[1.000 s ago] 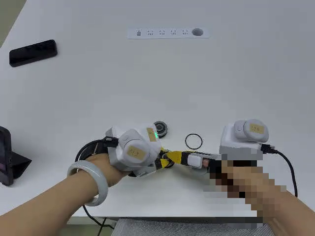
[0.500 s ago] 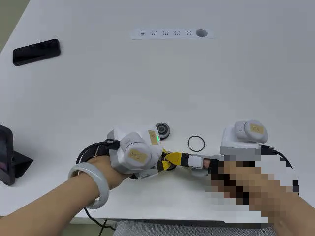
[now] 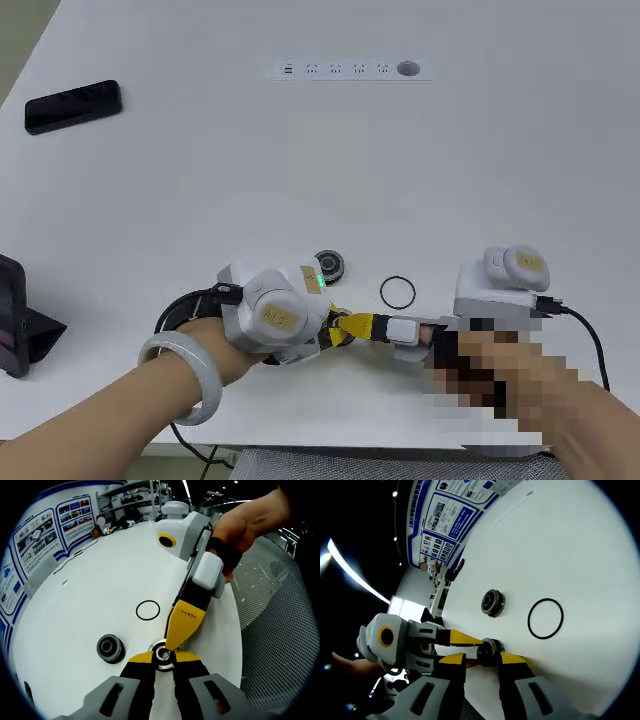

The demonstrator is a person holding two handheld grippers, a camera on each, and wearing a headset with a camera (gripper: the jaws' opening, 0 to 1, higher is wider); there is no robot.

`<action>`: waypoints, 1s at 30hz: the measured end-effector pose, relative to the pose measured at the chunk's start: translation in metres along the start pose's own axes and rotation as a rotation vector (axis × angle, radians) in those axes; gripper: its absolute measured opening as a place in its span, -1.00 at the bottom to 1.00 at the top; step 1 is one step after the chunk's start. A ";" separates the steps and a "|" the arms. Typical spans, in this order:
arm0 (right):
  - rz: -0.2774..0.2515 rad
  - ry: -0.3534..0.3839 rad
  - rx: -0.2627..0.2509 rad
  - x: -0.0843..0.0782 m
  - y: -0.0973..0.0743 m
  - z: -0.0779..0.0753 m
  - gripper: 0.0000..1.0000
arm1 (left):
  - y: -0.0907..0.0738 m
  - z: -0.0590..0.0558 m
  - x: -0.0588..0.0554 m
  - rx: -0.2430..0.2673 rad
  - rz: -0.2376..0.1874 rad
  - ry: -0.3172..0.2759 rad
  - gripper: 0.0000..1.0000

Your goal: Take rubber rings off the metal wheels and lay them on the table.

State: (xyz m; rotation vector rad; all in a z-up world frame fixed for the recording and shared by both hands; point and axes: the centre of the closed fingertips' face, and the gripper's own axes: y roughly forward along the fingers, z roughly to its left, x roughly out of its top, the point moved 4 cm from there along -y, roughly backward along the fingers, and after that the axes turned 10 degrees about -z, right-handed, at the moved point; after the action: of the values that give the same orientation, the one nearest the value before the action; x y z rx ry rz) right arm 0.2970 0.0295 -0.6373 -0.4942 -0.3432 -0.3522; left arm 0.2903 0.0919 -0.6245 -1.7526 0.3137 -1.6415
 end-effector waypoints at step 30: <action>-0.012 -0.031 -0.050 0.002 0.000 -0.003 -0.97 | -0.001 0.000 0.000 -0.002 0.006 0.005 -0.73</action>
State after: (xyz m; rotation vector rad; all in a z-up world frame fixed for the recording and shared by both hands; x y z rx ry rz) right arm 0.2996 0.0270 -0.6386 -0.5472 -0.3679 -0.3654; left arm 0.2901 0.0928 -0.6244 -1.7478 0.3232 -1.6418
